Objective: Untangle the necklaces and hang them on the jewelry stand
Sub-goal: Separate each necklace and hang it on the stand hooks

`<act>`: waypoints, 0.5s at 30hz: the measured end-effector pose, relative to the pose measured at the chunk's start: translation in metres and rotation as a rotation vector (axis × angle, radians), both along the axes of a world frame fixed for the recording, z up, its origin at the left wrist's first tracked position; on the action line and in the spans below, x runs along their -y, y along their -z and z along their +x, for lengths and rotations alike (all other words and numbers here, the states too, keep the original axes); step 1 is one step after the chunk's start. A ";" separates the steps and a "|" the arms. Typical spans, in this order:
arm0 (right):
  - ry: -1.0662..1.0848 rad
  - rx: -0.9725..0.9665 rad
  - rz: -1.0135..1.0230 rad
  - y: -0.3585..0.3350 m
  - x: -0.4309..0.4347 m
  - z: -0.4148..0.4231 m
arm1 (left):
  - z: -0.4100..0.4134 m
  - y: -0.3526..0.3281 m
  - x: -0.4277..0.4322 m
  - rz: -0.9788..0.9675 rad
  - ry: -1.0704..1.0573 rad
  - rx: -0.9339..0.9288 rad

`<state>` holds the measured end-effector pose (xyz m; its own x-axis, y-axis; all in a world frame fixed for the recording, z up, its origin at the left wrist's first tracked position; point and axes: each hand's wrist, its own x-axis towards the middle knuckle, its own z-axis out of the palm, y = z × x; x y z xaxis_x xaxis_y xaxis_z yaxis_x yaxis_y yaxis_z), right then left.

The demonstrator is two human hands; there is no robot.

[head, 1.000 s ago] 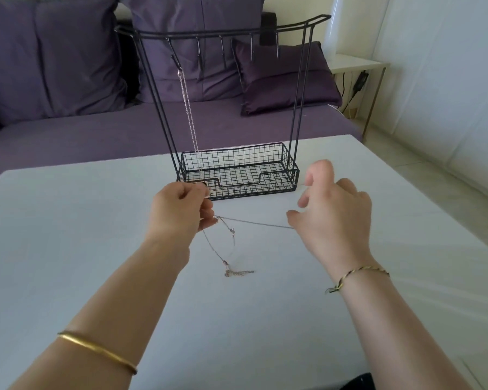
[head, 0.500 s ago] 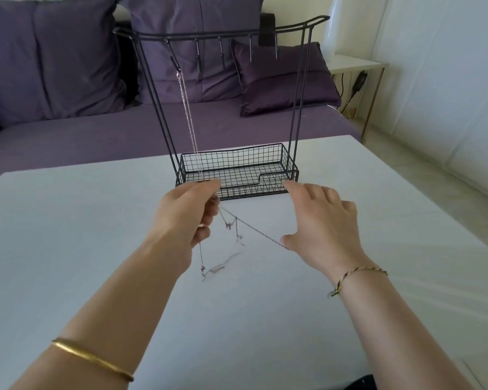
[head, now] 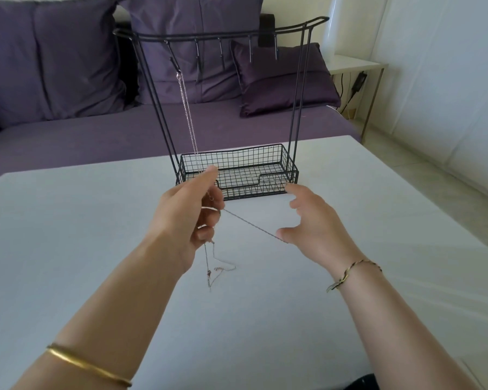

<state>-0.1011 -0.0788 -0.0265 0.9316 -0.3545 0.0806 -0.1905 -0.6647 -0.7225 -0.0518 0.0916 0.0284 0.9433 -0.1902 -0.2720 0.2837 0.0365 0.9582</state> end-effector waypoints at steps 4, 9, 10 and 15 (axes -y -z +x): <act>0.035 -0.037 0.222 0.010 0.004 0.005 | -0.003 -0.001 0.000 0.016 0.088 -0.030; 0.049 -0.017 0.331 0.012 0.004 0.012 | -0.007 0.001 0.003 0.060 0.196 -0.103; 0.062 -0.018 0.358 0.011 0.004 0.013 | -0.007 0.002 0.004 0.073 0.204 -0.106; 0.094 0.019 0.486 0.002 -0.004 0.009 | -0.010 0.001 0.005 0.011 0.202 -0.161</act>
<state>-0.0923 -0.0743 -0.0289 0.8939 -0.4374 -0.0984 -0.2172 -0.2305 -0.9485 -0.0622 0.0868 0.0272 0.8311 -0.3663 -0.4184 0.4327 -0.0467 0.9003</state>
